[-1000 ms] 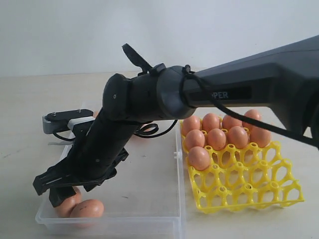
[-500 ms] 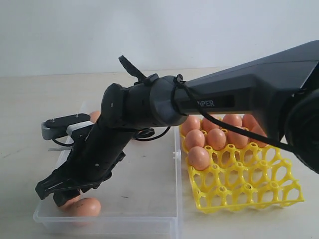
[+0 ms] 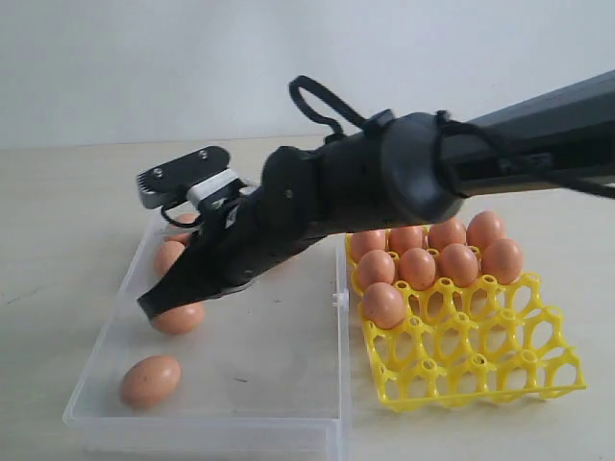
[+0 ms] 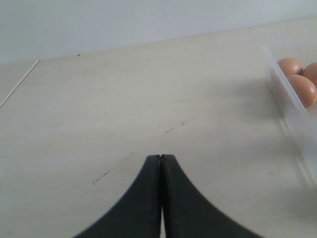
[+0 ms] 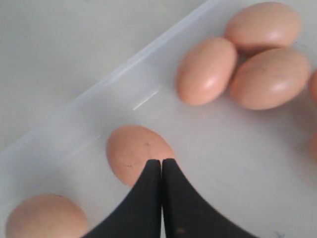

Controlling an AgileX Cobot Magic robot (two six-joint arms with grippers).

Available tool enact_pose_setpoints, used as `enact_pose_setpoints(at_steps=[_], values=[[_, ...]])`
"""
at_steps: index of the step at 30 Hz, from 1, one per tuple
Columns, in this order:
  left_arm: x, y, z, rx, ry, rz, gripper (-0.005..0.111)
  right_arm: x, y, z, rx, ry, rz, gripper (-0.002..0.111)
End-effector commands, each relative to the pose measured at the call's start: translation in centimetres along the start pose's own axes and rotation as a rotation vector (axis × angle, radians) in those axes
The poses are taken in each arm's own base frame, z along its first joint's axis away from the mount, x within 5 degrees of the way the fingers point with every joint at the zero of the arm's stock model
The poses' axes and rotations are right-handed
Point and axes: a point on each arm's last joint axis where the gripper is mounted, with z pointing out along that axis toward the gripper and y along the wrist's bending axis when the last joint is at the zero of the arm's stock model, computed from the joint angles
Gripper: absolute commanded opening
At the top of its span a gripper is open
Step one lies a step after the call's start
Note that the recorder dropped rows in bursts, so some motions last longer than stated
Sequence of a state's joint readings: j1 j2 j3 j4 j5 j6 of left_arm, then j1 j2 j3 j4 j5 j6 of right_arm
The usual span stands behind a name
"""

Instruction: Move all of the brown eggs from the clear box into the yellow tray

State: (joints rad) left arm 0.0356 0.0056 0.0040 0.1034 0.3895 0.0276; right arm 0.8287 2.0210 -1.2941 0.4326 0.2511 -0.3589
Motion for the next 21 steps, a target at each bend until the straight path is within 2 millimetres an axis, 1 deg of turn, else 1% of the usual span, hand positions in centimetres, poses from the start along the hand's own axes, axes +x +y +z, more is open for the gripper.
enact_pose_setpoints(at_steps=[1,2,5,8,10,12,13,14,15,16,19,21], values=[[-0.2,0.0,-0.1,0.005,-0.019,-0.006,0.0,1.2,-2.0,-1.7,0.067,-0.044,-0.011,0.0],[-0.2,0.0,-0.1,0.005,-0.019,-0.006,0.0,1.3,-1.9,-1.8,0.064,-0.037,-0.019,0.0],[-0.2,0.0,-0.1,0.005,-0.019,-0.006,0.0,1.3,-1.9,-2.0,0.05,-0.005,-0.125,0.002],[-0.2,0.0,-0.1,0.005,-0.019,-0.006,0.0,0.9,-1.3,-2.2,0.019,0.03,-0.276,0.012],[-0.2,0.0,-0.1,0.005,-0.019,-0.006,0.0,0.7,-0.8,-2.2,0.005,0.041,-0.43,0.023],[-0.2,0.0,-0.1,0.005,-0.019,-0.006,0.0,0.5,-0.4,-2.3,0.001,0.028,-0.565,0.038],[-0.2,0.0,-0.1,0.005,-0.019,-0.006,0.0,0.2,-0.1,-2.3,0.003,0.013,-0.615,0.045],[-0.2,0.0,-0.1,0.005,-0.019,-0.006,0.0,0.1,0.1,-2.2,0.007,0.001,-0.64,0.049],[-0.2,0.0,-0.1,0.005,-0.019,-0.006,0.0,-0.2,0.1,-2.2,0.014,-0.017,-0.627,0.053],[-0.2,0.0,-0.1,0.005,-0.019,-0.006,0.0,-0.5,0.3,-2.0,0.014,-0.034,-0.57,0.054],[-0.2,0.0,-0.1,0.005,-0.019,-0.006,0.0,-1.5,0.4,-1.3,-0.004,-0.067,-0.291,0.054],[-0.2,0.0,-0.1,0.005,-0.019,-0.006,0.0,-1.9,0.7,-0.7,-0.042,-0.042,-0.171,0.054]])
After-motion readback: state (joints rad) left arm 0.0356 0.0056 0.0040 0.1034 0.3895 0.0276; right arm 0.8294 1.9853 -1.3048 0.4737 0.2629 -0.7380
